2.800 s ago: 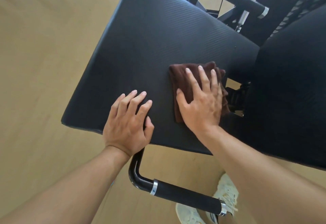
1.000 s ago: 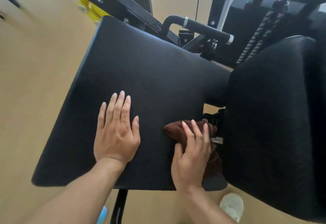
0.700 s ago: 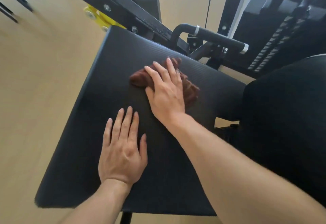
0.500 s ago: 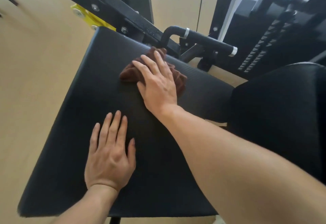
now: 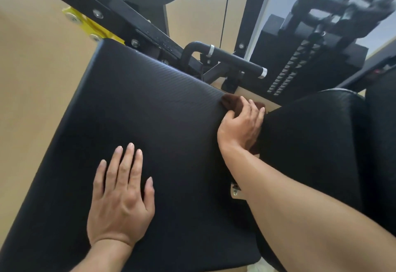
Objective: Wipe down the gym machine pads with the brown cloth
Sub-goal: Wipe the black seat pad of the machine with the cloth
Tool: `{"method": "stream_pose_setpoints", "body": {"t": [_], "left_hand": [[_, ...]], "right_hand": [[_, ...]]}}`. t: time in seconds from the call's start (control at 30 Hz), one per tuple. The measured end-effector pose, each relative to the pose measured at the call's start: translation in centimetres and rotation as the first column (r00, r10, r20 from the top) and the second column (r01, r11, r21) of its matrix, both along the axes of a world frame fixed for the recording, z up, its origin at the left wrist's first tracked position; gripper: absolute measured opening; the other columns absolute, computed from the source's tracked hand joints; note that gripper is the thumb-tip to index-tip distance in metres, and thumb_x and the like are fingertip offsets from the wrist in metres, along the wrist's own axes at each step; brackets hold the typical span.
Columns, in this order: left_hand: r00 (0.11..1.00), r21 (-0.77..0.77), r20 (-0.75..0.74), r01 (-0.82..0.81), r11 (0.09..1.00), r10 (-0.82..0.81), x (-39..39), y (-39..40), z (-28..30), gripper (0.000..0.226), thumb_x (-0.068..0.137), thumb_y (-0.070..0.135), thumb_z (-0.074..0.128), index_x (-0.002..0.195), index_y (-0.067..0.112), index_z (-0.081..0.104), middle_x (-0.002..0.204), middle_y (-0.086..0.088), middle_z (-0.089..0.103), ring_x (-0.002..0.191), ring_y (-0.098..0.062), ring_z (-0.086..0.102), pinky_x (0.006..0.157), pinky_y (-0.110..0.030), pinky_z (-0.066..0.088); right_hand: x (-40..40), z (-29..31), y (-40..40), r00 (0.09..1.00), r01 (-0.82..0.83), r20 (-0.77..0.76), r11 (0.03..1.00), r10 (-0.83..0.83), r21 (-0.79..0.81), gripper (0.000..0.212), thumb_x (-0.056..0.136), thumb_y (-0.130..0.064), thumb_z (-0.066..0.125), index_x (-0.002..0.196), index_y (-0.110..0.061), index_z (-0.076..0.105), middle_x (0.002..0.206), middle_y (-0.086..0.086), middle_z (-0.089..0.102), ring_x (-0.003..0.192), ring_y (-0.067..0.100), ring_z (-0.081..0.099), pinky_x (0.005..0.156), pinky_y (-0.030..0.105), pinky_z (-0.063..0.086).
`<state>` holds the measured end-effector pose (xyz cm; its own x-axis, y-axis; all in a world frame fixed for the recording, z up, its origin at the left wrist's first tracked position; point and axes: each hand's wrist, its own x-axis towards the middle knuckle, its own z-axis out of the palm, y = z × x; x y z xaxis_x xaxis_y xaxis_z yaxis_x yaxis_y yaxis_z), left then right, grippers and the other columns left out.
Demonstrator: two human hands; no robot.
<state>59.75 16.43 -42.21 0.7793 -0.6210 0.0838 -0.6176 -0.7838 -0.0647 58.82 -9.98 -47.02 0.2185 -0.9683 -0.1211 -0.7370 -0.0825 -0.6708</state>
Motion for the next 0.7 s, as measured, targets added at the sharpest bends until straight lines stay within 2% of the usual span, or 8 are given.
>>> {"method": "stream_pose_setpoints", "body": {"t": [0.13,0.23,0.33,0.4,0.47,0.53,0.6,0.7], "left_hand": [[1.000,0.034,-0.010,0.009,0.999,-0.009,0.1,0.0,0.2,0.065,0.096,0.036,0.037,0.151,0.002,0.037,0.161,-0.015,0.035,0.152,-0.030,0.028,0.124,-0.053,0.019],[1.000,0.068,-0.019,-0.007,0.998,0.008,0.0,-0.3,0.4,0.065,0.095,0.036,0.036,0.149,0.001,0.041,0.161,-0.015,0.035,0.152,-0.031,0.027,0.124,-0.053,0.018],[1.000,0.079,-0.020,-0.014,0.997,0.015,0.0,-0.4,0.7,0.065,0.095,0.037,0.036,0.149,0.001,0.042,0.161,-0.015,0.035,0.152,-0.030,0.026,0.125,-0.051,0.016],[1.000,0.070,-0.009,-0.010,0.998,0.010,-0.1,-0.4,0.6,0.065,0.095,0.036,0.037,0.149,0.000,0.042,0.160,-0.016,0.036,0.152,-0.031,0.028,0.125,-0.051,0.016],[1.000,0.055,0.001,-0.005,0.998,0.004,-0.1,-0.3,0.5,0.065,0.095,0.035,0.037,0.149,0.000,0.042,0.160,-0.016,0.038,0.151,-0.032,0.029,0.124,-0.052,0.018],[1.000,0.040,0.004,-0.004,0.999,0.004,-0.1,-0.2,0.5,0.065,0.095,0.035,0.037,0.149,0.000,0.042,0.160,-0.016,0.038,0.151,-0.031,0.029,0.124,-0.052,0.018],[1.000,0.043,0.003,-0.009,0.999,0.009,-0.1,-0.1,0.6,0.064,0.096,0.035,0.037,0.150,0.001,0.041,0.160,-0.016,0.037,0.151,-0.031,0.029,0.124,-0.052,0.019],[1.000,0.035,0.004,-0.003,0.999,0.003,0.0,0.0,0.4,0.065,0.096,0.035,0.038,0.151,0.001,0.040,0.161,-0.015,0.035,0.152,-0.030,0.028,0.124,-0.053,0.020]], "right_hand": [[3.1,2.4,2.6,0.912,-0.380,0.128,0.920,0.390,-0.098,0.052,0.097,-0.024,0.056,0.148,-0.025,0.050,0.161,-0.004,0.040,0.157,0.022,0.012,0.129,0.047,0.006],[6.2,4.2,6.3,0.497,-0.803,0.122,0.509,0.859,-0.311,0.058,0.089,-0.021,0.066,0.146,-0.023,0.053,0.159,0.000,0.043,0.156,0.028,0.014,0.128,0.045,0.006],[7.3,4.3,6.0,0.244,-0.887,-0.031,0.210,0.969,-0.411,0.058,0.092,-0.021,0.065,0.148,-0.026,0.050,0.161,0.000,0.040,0.157,0.027,0.012,0.126,0.042,0.000],[6.4,3.6,3.9,0.313,-0.876,-0.066,0.262,0.947,-0.404,0.058,0.094,-0.020,0.063,0.148,-0.031,0.049,0.162,-0.003,0.038,0.157,0.026,0.013,0.125,0.040,-0.002],[3.8,2.2,1.4,0.647,-0.732,-0.026,0.611,0.762,-0.301,0.057,0.094,-0.019,0.060,0.148,-0.032,0.049,0.161,-0.004,0.039,0.156,0.027,0.016,0.128,0.049,0.006],[0.7,1.1,-1.3,0.939,-0.344,-0.030,0.936,0.343,-0.076,0.055,0.097,-0.018,0.054,0.150,-0.031,0.045,0.164,-0.004,0.034,0.157,0.027,0.010,0.126,0.052,0.017],[-0.9,0.6,-2.5,0.990,-0.123,-0.051,0.988,0.128,0.096,0.055,0.099,-0.016,0.047,0.152,-0.028,0.041,0.166,-0.003,0.027,0.158,0.026,0.001,0.123,0.049,0.023],[-0.1,0.9,-2.2,0.999,-0.035,0.002,0.994,0.035,0.102,0.052,0.098,-0.013,0.048,0.149,-0.024,0.047,0.165,-0.003,0.032,0.158,0.026,0.002,0.124,0.044,0.018]]}}
